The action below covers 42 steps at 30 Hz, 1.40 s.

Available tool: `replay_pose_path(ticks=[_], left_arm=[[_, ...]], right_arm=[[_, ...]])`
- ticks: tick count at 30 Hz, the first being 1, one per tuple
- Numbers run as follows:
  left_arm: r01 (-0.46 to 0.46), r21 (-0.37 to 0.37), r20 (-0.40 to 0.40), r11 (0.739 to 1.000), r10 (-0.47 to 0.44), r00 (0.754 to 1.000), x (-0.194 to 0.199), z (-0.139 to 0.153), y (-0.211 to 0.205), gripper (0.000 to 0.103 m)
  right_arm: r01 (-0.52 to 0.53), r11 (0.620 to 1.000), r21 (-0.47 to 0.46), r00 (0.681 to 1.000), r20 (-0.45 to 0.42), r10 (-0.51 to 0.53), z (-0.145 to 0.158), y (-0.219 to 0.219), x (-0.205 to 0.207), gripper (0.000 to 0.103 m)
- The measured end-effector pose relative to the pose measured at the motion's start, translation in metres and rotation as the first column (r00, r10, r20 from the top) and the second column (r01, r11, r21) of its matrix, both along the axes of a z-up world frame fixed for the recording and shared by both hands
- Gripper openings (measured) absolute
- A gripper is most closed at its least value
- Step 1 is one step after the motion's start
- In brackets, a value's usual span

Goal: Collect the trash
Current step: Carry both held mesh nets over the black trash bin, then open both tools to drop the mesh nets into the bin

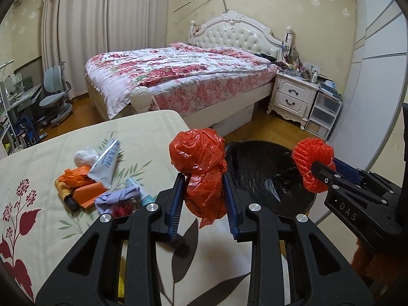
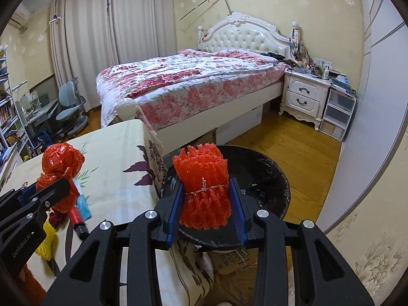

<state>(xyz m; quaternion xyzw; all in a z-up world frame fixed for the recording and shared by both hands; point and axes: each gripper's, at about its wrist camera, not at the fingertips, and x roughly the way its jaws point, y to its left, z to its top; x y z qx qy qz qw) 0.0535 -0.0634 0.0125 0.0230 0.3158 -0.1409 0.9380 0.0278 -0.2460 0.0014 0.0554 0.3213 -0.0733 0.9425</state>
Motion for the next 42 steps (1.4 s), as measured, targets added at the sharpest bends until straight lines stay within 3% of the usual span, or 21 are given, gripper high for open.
replay_pose_path(ticks=[13,29,31,33,37,42], left_arm=[[0.052,0.087,-0.04,0.995,-0.049,0.998,0.046,-0.032,-0.065,0.03],[0.059,0.127,-0.083,0.99,-0.049,0.995,0.078,-0.05,-0.094,0.031],[0.055,0.142,-0.071,0.988,-0.046,0.996,0.078,-0.05,-0.096,0.048],[0.042,0.147,-0.055,0.988,-0.034,0.998,0.077,-0.049,-0.096,0.059],[0.019,0.147,-0.049,0.989,-0.012,0.999,0.078,-0.046,-0.094,0.075],[-0.025,0.145,-0.033,0.989,0.031,0.999,0.077,-0.041,-0.086,0.085]], right_arm=[[0.06,0.998,0.009,0.998,-0.028,-0.06,-0.022,-0.04,0.029,0.036],[0.105,0.994,0.043,0.993,-0.068,-0.101,-0.042,-0.066,0.05,0.04],[0.112,0.993,0.042,0.992,-0.069,-0.109,-0.043,-0.069,0.05,0.044],[0.12,0.992,0.041,0.991,-0.066,-0.117,-0.043,-0.07,0.049,0.054],[0.14,0.99,0.017,0.989,-0.054,-0.139,-0.041,-0.072,0.046,0.061],[0.171,0.985,0.013,0.984,-0.046,-0.171,-0.038,-0.076,0.041,0.067]])
